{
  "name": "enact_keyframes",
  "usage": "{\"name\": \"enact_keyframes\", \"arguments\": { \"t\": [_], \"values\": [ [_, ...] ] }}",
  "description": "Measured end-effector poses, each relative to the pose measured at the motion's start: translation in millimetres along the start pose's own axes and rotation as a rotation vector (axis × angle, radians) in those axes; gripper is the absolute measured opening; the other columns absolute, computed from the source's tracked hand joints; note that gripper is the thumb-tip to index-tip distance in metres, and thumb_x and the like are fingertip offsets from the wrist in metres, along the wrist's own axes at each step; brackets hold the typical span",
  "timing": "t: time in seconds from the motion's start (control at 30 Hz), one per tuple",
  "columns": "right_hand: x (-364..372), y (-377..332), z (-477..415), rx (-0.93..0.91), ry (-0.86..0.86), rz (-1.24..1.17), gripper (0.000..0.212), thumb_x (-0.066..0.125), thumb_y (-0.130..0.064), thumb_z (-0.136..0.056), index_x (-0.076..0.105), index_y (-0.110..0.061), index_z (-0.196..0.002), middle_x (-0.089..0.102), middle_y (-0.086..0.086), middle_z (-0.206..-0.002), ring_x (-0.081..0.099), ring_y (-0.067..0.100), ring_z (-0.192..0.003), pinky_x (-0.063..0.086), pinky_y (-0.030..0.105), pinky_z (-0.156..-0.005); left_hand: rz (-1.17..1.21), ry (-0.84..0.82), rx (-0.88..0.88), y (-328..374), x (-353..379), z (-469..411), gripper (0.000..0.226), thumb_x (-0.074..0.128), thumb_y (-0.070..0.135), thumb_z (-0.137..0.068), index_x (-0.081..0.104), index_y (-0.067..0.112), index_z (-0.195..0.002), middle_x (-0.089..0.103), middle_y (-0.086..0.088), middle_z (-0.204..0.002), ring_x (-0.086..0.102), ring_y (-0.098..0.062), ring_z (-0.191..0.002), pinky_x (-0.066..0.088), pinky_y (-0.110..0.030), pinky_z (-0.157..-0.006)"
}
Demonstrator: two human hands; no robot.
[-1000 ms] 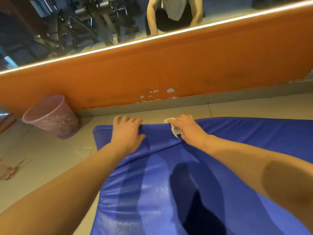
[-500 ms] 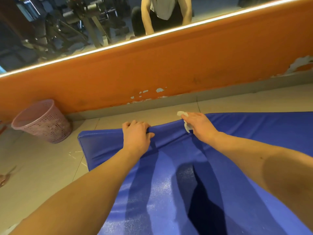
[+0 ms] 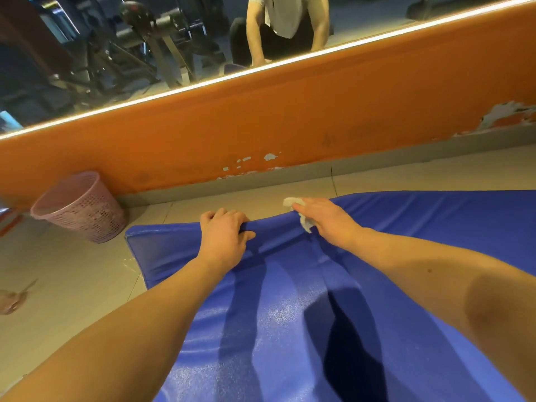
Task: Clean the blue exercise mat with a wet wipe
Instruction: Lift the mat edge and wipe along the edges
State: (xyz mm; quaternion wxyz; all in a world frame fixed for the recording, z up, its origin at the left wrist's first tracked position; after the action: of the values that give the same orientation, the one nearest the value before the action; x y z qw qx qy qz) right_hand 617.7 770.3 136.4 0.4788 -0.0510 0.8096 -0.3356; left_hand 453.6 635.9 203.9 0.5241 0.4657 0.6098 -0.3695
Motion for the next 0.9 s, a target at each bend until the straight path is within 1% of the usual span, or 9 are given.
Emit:
{"name": "enact_keyframes", "arguments": {
  "t": [0.13, 0.27, 0.43, 0.57, 0.63, 0.73, 0.8, 0.87, 0.9],
  "values": [
    [-34.1, 50.7, 8.8, 0.236, -0.012, 0.197, 0.042, 0.044, -0.007, -0.103, 0.058, -0.012, -0.142, 0.06, 0.019, -0.134, 0.052, 0.034, -0.126, 0.035, 0.024, -0.099, -0.023, 0.027, 0.027, 11.0, -16.3, 2.4, 0.008, 0.064, 0.037, -0.096, 0.064, 0.029, -0.096, 0.062, 0.013, -0.092, 0.05, -0.016, -0.096, 0.02, -0.032, -0.093],
    [-37.7, 39.3, 8.3, 0.266, -0.074, 0.266, 0.046, 0.048, 0.003, -0.09, 0.067, -0.016, -0.128, 0.071, 0.012, -0.098, 0.065, 0.036, -0.095, 0.046, 0.034, -0.078, -0.102, -0.014, -0.053, 0.0, -27.2, -7.8, 0.009, 0.059, 0.037, -0.098, 0.065, 0.031, -0.101, 0.065, 0.011, -0.097, 0.051, -0.02, -0.101, 0.021, -0.035, -0.093],
    [-38.6, 8.1, 15.5, 0.244, -0.018, 0.378, 0.048, 0.05, 0.004, -0.09, 0.066, -0.015, -0.132, 0.073, 0.008, -0.107, 0.062, 0.032, -0.101, 0.03, 0.025, -0.073, -0.189, -0.066, -0.022, 18.0, -10.4, -20.2, 0.031, 0.053, 0.036, -0.093, 0.06, 0.029, -0.122, 0.065, 0.004, -0.116, 0.049, -0.025, -0.116, 0.022, -0.045, -0.11],
    [-36.7, -4.4, 14.9, 0.263, 0.031, 0.441, 0.043, 0.053, 0.002, -0.091, 0.068, -0.015, -0.128, 0.072, 0.009, -0.104, 0.062, 0.035, -0.098, 0.045, 0.038, -0.082, -0.148, -0.157, 0.079, 73.0, 19.3, -26.9, 0.049, 0.054, 0.062, -0.091, 0.057, 0.03, -0.128, 0.06, 0.002, -0.122, 0.045, -0.028, -0.123, 0.023, -0.047, -0.109],
    [-28.9, -18.7, 16.5, 0.194, 0.042, 0.388, 0.045, 0.051, 0.006, -0.08, 0.07, -0.017, -0.112, 0.069, -0.003, -0.081, 0.061, 0.028, -0.08, 0.046, 0.038, -0.071, -0.118, -0.15, 0.063, 84.7, 23.2, -32.0, 0.038, 0.055, 0.055, -0.095, 0.062, 0.029, -0.121, 0.059, 0.002, -0.116, 0.044, -0.027, -0.12, 0.027, -0.044, -0.105],
    [-16.5, -42.2, 19.1, 0.141, 0.007, 0.323, 0.052, 0.045, -0.004, -0.078, 0.063, -0.025, -0.121, 0.059, -0.01, -0.067, 0.055, 0.015, -0.066, 0.043, 0.031, -0.059, -0.071, -0.105, 0.067, 91.9, 21.5, -32.8, 0.02, 0.054, 0.04, -0.099, 0.067, 0.03, -0.11, 0.054, 0.006, -0.099, 0.046, -0.022, -0.111, 0.028, -0.038, -0.099],
    [-23.8, -46.0, 26.1, 0.171, 0.019, 0.285, 0.047, 0.036, -0.018, -0.088, 0.064, -0.022, -0.125, 0.064, -0.003, -0.075, 0.058, 0.018, -0.074, 0.045, 0.032, -0.068, -0.066, -0.079, 0.098, 94.4, 14.2, -29.0, 0.017, 0.055, 0.04, -0.099, 0.066, 0.028, -0.106, 0.056, 0.006, -0.101, 0.046, -0.022, -0.109, 0.029, -0.037, -0.098],
    [-38.3, -38.4, 40.7, 0.205, 0.015, 0.353, 0.061, 0.038, -0.005, -0.077, 0.059, -0.017, -0.133, 0.07, 0.007, -0.092, 0.061, 0.024, -0.09, 0.048, 0.033, -0.083, -0.071, -0.082, 0.137, 96.0, 11.2, -23.8, 0.018, 0.055, 0.041, -0.098, 0.065, 0.026, -0.102, 0.057, 0.005, -0.103, 0.046, -0.022, -0.109, 0.029, -0.038, -0.098],
    [-46.5, -30.7, 47.2, 0.215, 0.006, 0.423, 0.07, 0.04, 0.002, -0.065, 0.057, -0.015, -0.13, 0.068, 0.004, -0.087, 0.059, 0.025, -0.088, 0.05, 0.037, -0.082, -0.07, -0.078, 0.154, 96.4, 9.6, -20.8, 0.018, 0.055, 0.041, -0.098, 0.066, 0.026, -0.101, 0.057, 0.005, -0.102, 0.046, -0.022, -0.108, 0.029, -0.038, -0.098]
  ]
}}
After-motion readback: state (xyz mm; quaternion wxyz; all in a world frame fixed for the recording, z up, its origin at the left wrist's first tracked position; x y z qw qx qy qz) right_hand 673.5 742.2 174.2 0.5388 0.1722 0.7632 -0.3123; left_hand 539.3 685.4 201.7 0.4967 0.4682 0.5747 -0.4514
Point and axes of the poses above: each hand's wrist, its own z-axis away from the middle knuckle, its own x-axis out of the palm, y = z × x, the point moved 8 cm from there along -z, towards the middle knuckle
